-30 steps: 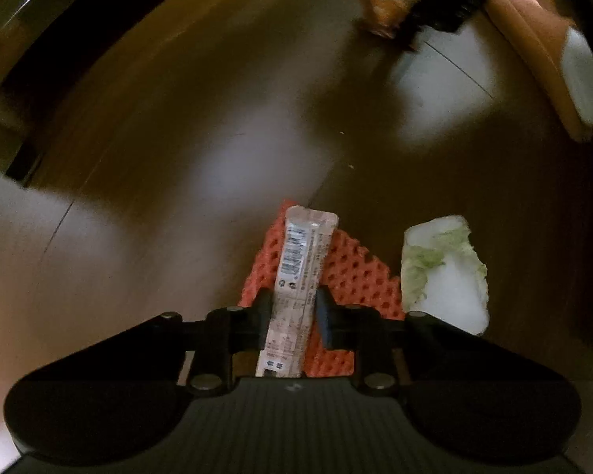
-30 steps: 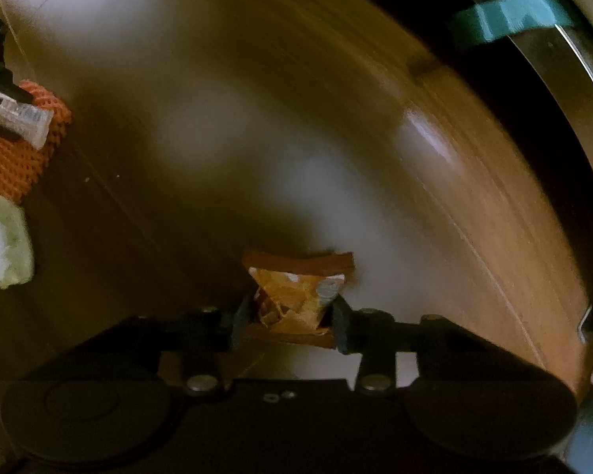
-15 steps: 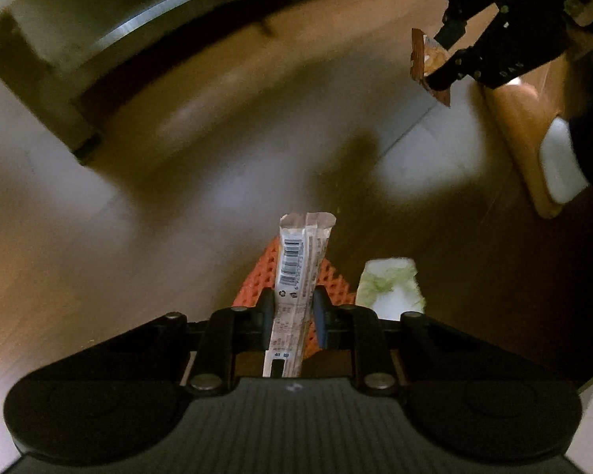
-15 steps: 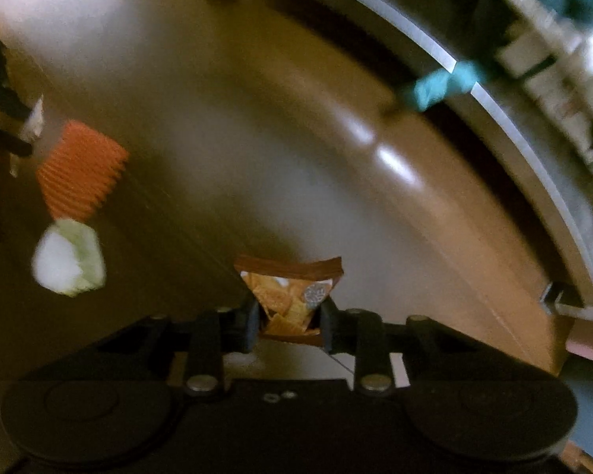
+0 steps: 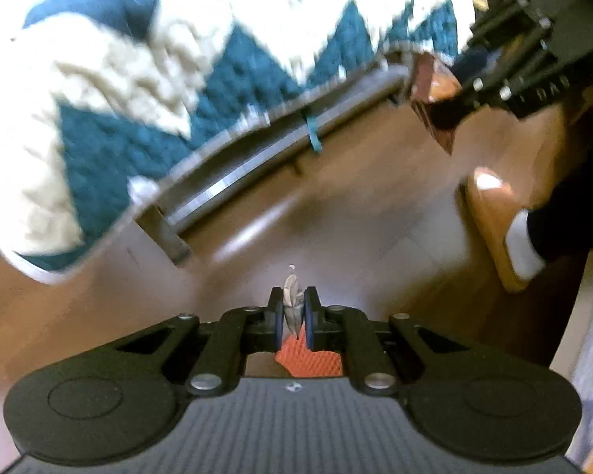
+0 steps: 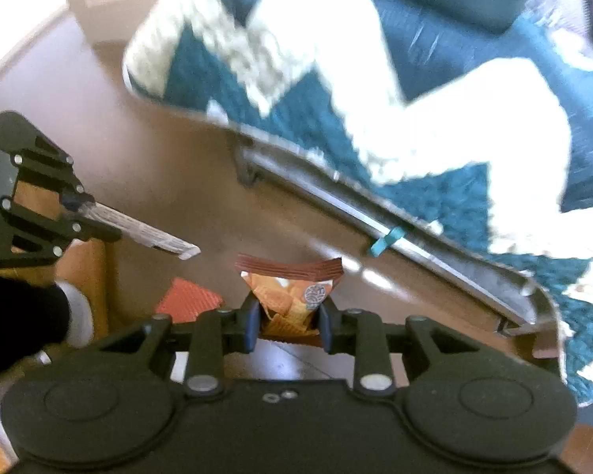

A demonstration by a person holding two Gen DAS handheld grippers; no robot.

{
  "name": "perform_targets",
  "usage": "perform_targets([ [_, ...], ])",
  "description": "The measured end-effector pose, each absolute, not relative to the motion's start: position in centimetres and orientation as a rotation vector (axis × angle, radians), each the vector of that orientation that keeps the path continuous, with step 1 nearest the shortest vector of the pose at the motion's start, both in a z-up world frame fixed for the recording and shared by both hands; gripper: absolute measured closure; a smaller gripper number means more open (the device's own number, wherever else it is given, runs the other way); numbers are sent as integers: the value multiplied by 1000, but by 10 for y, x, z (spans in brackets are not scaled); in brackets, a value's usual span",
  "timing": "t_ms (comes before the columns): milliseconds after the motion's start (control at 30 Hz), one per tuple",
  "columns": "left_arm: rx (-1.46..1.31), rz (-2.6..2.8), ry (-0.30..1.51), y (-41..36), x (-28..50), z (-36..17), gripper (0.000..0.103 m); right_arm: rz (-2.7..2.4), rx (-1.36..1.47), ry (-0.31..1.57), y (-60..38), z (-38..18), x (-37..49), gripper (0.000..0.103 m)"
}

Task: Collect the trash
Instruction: 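Carry the wrapper stick with the left tool while the right tool carries the snack wrapper to the wastebasket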

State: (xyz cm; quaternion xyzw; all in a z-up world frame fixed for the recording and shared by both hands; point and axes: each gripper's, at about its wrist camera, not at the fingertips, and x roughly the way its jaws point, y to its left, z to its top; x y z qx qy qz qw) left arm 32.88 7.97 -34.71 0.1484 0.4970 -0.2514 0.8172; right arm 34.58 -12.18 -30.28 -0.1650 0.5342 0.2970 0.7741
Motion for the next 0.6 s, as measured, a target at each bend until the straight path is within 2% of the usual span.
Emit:
perform_targets([
  [300,243,-434,815,65,292,-208,93,639,-323,963,-133,-181,306,75],
  [600,224,-343,628,36,264,-121,93,599,-335,772,-147,-89,282,76],
])
